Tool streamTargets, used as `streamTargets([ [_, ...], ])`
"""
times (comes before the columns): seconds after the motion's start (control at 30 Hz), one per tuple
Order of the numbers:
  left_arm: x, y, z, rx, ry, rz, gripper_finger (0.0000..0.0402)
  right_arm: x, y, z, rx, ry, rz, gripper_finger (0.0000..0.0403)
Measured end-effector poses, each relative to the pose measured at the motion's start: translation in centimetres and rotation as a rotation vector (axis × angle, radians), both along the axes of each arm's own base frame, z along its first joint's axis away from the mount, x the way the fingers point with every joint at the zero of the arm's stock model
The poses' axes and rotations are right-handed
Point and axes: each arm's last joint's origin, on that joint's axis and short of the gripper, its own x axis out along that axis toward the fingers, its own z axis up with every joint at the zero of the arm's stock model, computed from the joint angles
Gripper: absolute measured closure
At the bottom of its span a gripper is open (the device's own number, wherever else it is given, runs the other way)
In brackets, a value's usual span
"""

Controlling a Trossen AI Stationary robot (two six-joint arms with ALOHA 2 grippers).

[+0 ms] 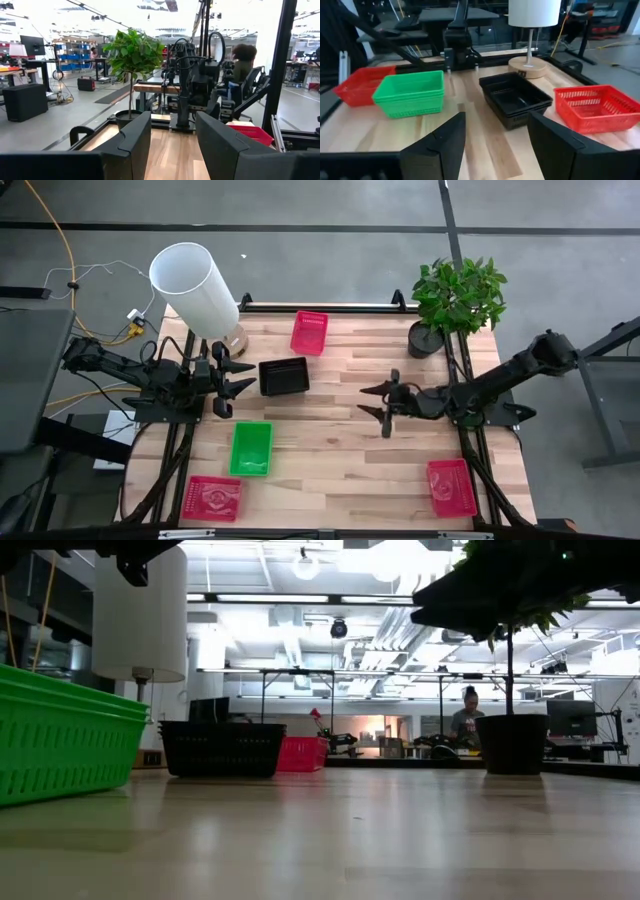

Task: Stack baskets by color
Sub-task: Stack the bottom left red bin on top of the top red bin

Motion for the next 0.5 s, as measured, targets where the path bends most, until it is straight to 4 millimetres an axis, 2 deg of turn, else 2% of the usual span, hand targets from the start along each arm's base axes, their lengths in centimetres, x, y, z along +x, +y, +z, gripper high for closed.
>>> streamTargets([
  [0.37, -0.01, 0.07, -0.01, -0.017, -0.003, 0.023, 0.0259, 0.04, -0.04, -0.03, -0.034, 0.009, 0.022, 0.0203],
  [0.5, 0.74, -0.32, 0.32, -0.030, 0.010, -0.050, 0.0259, 0.04, -0.04, -0.03, -0.035, 0.010, 0.023, 0.0203],
])
